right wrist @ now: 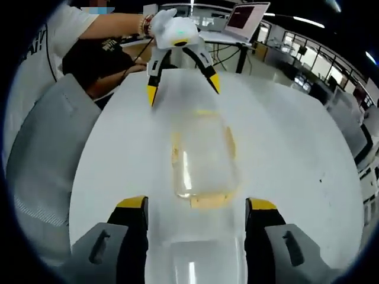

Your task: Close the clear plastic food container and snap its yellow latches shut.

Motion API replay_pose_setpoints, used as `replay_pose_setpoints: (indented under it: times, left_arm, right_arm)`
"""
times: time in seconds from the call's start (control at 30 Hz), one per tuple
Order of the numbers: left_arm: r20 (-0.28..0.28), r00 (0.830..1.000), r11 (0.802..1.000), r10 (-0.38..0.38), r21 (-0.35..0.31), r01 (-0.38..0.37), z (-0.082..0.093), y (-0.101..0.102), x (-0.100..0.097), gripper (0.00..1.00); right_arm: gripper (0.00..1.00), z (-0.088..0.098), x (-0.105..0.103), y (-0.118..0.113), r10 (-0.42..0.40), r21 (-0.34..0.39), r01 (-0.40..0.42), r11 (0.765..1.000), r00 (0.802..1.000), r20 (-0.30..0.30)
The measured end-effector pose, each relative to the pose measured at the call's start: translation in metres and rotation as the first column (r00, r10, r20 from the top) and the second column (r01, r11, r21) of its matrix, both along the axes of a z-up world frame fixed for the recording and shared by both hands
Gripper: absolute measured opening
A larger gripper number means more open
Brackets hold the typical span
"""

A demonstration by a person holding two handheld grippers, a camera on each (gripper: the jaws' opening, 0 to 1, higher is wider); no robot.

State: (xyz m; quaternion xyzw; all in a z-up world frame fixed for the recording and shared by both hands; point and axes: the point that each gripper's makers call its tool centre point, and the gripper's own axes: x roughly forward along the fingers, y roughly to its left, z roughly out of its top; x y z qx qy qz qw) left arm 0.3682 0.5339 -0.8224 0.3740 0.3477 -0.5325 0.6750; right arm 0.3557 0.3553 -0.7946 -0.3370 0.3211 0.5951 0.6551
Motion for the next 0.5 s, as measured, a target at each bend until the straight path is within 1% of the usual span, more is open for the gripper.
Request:
replay_pose_setpoints:
  times: [0.07,0.13,0.23,0.33,0.4,0.5]
  left_arm:
    - [-0.008,1.0,1.0,-0.006,0.006,0.006,-0.001,-0.003,0.004,0.88]
    - [-0.013,1.0,0.999,-0.026,0.022,0.026,-0.005,-0.005,0.007,0.83]
    - [-0.021,0.998,0.995,-0.062,0.071,0.063,-0.012,-0.004,0.01,0.79]
    - [-0.029,0.997,0.993,-0.076,0.086,0.078,-0.015,-0.008,0.012,0.74]
    - [-0.042,0.996,0.993,-0.084,0.081,0.087,-0.016,-0.012,0.011,0.71]
    - [-0.042,0.995,0.99,-0.094,0.102,0.098,-0.019,-0.012,0.012,0.7]
  right_arm:
    - [0.61,-0.006,0.002,0.001,0.011,-0.02,-0.011,1.0,1.0,-0.007]
    - [0.6,-0.012,0.006,0.001,0.022,-0.047,-0.023,0.999,1.0,-0.013]
    - [0.59,-0.018,0.009,0.002,0.039,-0.077,-0.041,0.996,0.999,-0.02]
    - [0.56,-0.024,0.013,0.001,0.056,-0.107,-0.058,0.993,0.998,-0.022]
    - [0.56,-0.028,0.015,0.001,0.061,-0.119,-0.064,0.991,0.998,-0.029]
    - [0.56,-0.032,0.019,0.0,0.058,-0.137,-0.062,0.989,0.998,-0.036]
